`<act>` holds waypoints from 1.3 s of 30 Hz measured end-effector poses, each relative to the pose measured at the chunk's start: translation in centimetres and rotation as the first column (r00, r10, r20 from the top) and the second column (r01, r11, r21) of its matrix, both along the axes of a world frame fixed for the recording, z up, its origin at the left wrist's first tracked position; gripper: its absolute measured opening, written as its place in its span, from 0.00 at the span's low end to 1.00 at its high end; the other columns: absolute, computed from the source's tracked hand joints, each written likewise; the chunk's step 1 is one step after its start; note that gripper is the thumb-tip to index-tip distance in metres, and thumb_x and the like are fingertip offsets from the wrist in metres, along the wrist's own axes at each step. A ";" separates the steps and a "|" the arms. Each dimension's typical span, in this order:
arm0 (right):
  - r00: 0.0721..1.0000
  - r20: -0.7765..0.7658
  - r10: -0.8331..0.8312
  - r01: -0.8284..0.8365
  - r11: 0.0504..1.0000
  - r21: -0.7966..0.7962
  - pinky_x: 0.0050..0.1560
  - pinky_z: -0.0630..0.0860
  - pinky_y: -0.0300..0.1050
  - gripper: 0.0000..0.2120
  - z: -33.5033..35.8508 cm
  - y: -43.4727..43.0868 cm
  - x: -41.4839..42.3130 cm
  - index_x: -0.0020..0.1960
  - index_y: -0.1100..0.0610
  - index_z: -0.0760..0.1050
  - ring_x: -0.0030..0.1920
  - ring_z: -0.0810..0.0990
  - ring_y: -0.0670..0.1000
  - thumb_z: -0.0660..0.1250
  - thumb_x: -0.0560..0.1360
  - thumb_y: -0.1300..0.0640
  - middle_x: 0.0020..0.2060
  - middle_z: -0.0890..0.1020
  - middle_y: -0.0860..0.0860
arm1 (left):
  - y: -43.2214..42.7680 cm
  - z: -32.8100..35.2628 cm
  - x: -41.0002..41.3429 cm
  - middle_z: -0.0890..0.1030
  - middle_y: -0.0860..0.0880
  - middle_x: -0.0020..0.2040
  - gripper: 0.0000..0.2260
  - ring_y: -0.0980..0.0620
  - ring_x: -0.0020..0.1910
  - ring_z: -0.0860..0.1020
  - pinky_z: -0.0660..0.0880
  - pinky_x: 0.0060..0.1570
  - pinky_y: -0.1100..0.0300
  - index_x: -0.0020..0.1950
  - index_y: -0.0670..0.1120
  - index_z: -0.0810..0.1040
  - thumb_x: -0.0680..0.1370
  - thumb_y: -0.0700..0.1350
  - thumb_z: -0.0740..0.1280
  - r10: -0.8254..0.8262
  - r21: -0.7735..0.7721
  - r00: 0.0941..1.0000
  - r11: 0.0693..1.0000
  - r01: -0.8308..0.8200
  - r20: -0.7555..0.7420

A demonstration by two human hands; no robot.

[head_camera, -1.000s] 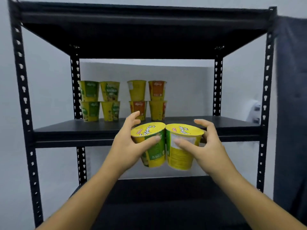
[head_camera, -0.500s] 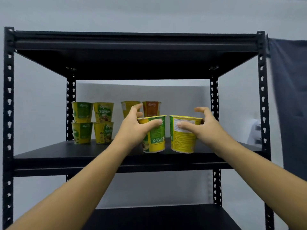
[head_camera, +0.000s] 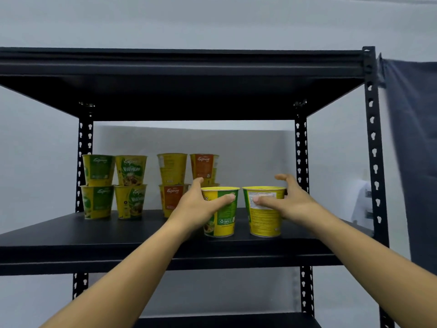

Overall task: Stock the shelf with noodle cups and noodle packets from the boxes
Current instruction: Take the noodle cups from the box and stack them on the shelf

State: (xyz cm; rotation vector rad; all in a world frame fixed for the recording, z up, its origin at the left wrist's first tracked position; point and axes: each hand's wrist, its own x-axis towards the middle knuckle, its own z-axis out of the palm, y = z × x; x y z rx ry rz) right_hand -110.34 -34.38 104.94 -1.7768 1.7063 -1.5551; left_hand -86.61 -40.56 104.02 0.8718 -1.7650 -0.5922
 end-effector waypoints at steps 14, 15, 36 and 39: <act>0.997 0.083 -0.004 0.001 0.999 0.040 0.51 0.84 0.58 0.46 -0.6 -4.7 -8.2 0.64 0.52 0.72 0.52 0.85 0.52 0.83 0.54 0.33 0.55 0.84 0.50 | -5.2 1.8 -7.3 0.78 0.49 0.65 0.46 0.48 0.60 0.79 0.80 0.52 0.53 0.72 0.47 0.68 0.63 0.70 0.78 0.010 0.170 0.984 0.985 -0.041 0.178; 0.996 0.090 -0.008 0.005 0.999 0.039 0.51 0.84 0.58 0.45 -0.5 -5.3 -8.8 0.63 0.51 0.72 0.52 0.85 0.52 0.83 0.54 0.34 0.54 0.84 0.50 | -5.8 2.0 -8.0 0.78 0.48 0.65 0.45 0.47 0.60 0.79 0.81 0.53 0.51 0.71 0.47 0.68 0.63 0.70 0.78 0.016 0.180 0.982 0.982 -0.051 0.190; 0.981 -0.027 -0.192 0.194 0.968 0.157 0.58 0.81 0.55 0.36 1.0 -13.5 -11.1 0.67 0.57 0.70 0.57 0.80 0.57 0.80 0.69 0.41 0.58 0.79 0.54 | -12.6 4.4 -12.9 0.75 0.38 0.71 0.48 0.37 0.68 0.75 0.77 0.61 0.44 0.73 0.39 0.67 0.66 0.67 0.78 0.094 0.325 0.942 0.923 -0.204 0.323; 0.975 -0.067 -0.210 0.218 0.962 0.164 0.56 0.81 0.53 0.35 1.2 -13.3 -10.9 0.68 0.59 0.69 0.57 0.79 0.57 0.78 0.71 0.42 0.57 0.78 0.54 | -12.5 4.3 -13.0 0.74 0.39 0.72 0.49 0.37 0.69 0.74 0.76 0.65 0.40 0.74 0.40 0.65 0.66 0.69 0.76 0.110 0.320 0.934 0.920 -0.226 0.341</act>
